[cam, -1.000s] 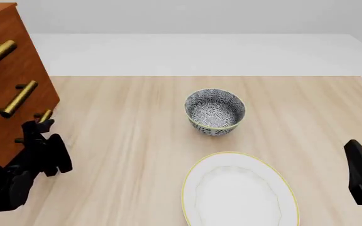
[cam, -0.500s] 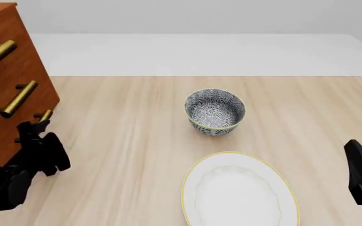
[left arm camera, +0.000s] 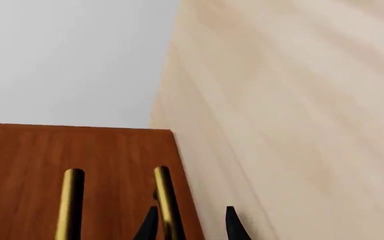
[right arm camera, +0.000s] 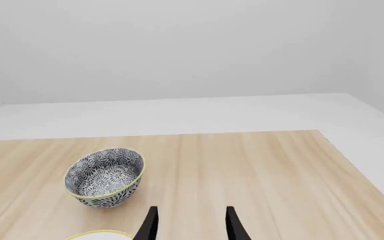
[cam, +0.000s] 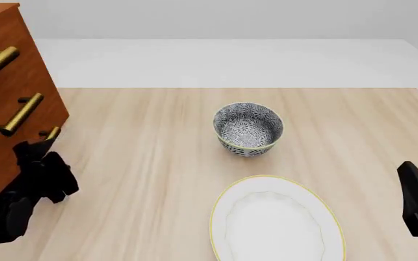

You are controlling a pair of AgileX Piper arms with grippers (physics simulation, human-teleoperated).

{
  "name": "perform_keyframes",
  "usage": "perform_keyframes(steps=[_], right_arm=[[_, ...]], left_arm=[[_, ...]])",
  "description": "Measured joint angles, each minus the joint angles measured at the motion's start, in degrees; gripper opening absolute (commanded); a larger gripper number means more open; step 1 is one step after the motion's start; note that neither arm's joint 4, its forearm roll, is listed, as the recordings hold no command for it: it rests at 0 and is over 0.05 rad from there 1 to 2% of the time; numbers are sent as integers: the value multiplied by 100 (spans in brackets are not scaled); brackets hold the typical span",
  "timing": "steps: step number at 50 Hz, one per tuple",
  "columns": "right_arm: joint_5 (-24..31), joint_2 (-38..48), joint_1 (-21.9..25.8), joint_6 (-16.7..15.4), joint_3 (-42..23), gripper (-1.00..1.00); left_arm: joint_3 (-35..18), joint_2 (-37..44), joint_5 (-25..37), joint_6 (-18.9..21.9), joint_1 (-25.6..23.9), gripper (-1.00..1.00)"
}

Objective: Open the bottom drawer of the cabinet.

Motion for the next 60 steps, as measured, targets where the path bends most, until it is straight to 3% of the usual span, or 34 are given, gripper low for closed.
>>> perform_keyframes(steps=[60], right_arm=[[0, 0, 0, 0, 0, 100]], left_arm=[[-5, 33, 0, -690, 200, 100]])
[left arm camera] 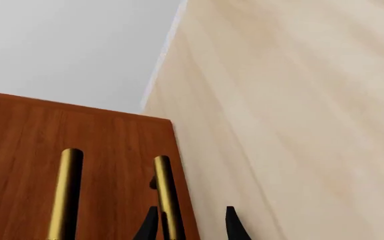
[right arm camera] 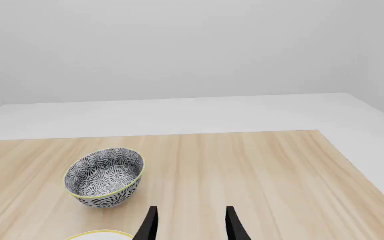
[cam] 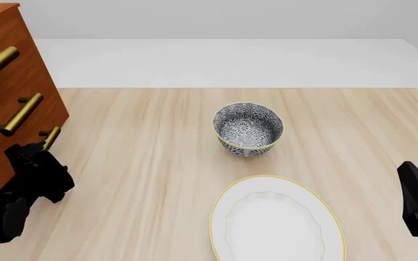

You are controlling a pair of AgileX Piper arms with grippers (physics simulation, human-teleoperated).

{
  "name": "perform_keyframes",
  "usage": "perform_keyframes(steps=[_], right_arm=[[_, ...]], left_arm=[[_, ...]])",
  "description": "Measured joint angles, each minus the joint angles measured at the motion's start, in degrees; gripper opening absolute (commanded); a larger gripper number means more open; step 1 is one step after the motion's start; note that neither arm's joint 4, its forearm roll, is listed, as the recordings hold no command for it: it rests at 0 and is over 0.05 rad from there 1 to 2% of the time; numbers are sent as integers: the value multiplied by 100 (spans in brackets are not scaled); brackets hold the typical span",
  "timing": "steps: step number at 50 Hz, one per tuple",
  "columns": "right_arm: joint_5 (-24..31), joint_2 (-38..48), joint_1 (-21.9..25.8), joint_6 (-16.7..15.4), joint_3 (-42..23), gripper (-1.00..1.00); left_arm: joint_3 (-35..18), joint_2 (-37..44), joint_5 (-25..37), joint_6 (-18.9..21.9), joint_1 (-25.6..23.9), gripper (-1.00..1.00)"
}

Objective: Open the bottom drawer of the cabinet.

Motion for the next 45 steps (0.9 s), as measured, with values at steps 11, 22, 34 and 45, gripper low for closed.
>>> perform_keyframes(steps=[11, 22, 34, 45], right_arm=[[0, -1, 0, 0, 0, 100], [0, 0, 0, 0, 0, 100], [0, 0, 0, 0, 0, 100], [0, 1, 0, -1, 0, 100]], left_arm=[[-5, 11, 0, -141, 41, 100], [-9, 16, -1, -181, 58, 100], [-92, 64, 0, -291, 74, 100], [-144, 94, 0, -346, 94, 100]])
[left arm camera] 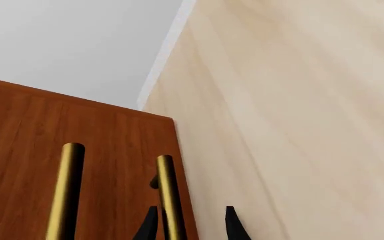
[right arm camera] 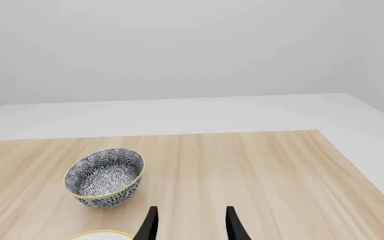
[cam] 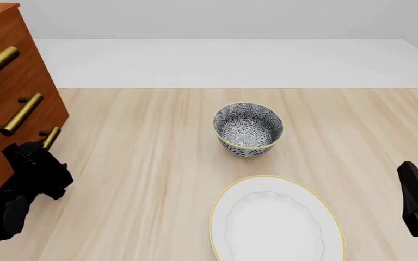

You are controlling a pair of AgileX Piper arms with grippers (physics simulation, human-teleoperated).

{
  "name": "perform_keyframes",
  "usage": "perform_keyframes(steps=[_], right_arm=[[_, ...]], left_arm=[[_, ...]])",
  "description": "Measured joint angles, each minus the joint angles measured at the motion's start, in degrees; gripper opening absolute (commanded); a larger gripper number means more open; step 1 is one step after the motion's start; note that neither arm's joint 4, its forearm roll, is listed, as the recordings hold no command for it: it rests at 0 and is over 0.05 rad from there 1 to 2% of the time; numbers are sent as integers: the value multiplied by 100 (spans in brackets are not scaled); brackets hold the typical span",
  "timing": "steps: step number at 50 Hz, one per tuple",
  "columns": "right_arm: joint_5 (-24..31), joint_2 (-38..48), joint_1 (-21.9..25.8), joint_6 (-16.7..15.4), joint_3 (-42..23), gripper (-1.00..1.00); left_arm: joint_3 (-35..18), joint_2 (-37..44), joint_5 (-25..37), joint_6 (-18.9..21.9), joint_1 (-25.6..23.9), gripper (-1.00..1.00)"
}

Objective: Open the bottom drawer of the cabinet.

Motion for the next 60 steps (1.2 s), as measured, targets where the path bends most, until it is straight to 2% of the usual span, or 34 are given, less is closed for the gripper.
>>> perform_keyframes(steps=[12, 31, 45, 46, 49, 53, 58, 60], right_arm=[[0, -1, 0, 0, 0, 100], [0, -1, 0, 0, 0, 100], [0, 0, 0, 1, 0, 100], [0, 0, 0, 1, 0, 100], [0, -1, 0, 1, 0, 100], [0, 0, 0, 1, 0, 100], [0, 0, 0, 1, 0, 100], [0, 0, 0, 1, 0, 100]], left_arm=[[-51, 29, 0, -51, 23, 100], [-56, 69, 0, -510, 147, 100], [-57, 66, 0, -481, 133, 100], [-57, 65, 0, -470, 129, -100], [-119, 6, 0, 202, 175, -100], [-129, 2, 0, 825, 170, -100], [-135, 8, 0, 1326, 156, -100], [-137, 10, 0, 1386, 153, -100]])
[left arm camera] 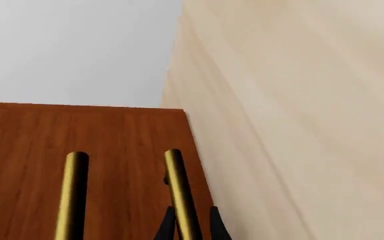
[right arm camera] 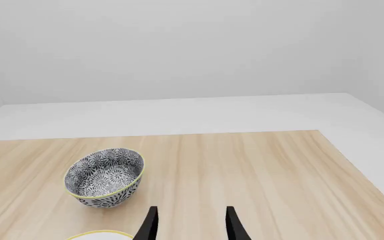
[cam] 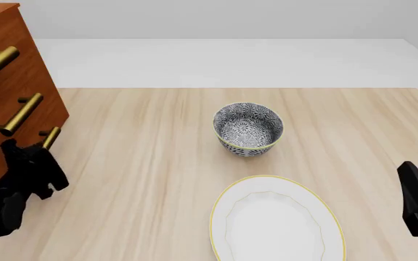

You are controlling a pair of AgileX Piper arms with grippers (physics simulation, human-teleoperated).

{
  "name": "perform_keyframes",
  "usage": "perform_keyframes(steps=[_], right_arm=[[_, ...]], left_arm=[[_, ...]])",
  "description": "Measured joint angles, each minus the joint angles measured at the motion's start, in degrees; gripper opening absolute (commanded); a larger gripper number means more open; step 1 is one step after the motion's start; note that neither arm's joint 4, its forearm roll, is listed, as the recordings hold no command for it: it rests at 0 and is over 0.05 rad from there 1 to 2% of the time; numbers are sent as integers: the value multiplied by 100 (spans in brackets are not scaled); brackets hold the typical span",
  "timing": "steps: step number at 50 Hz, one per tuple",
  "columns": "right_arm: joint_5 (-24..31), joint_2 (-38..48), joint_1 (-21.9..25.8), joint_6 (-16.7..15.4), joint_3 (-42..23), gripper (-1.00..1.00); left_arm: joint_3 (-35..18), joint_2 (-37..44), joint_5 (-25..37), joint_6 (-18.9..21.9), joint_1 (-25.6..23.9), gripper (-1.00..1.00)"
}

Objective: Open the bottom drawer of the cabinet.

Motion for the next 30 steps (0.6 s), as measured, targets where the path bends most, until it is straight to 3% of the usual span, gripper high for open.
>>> perform_keyframes(steps=[11, 30], right_arm=[[0, 0, 0, 0, 0, 100], [0, -1, 0, 0, 0, 100]], left_arm=[[-3, -2, 0, 442, -27, -100], [-7, -23, 1, 660, -46, -100]])
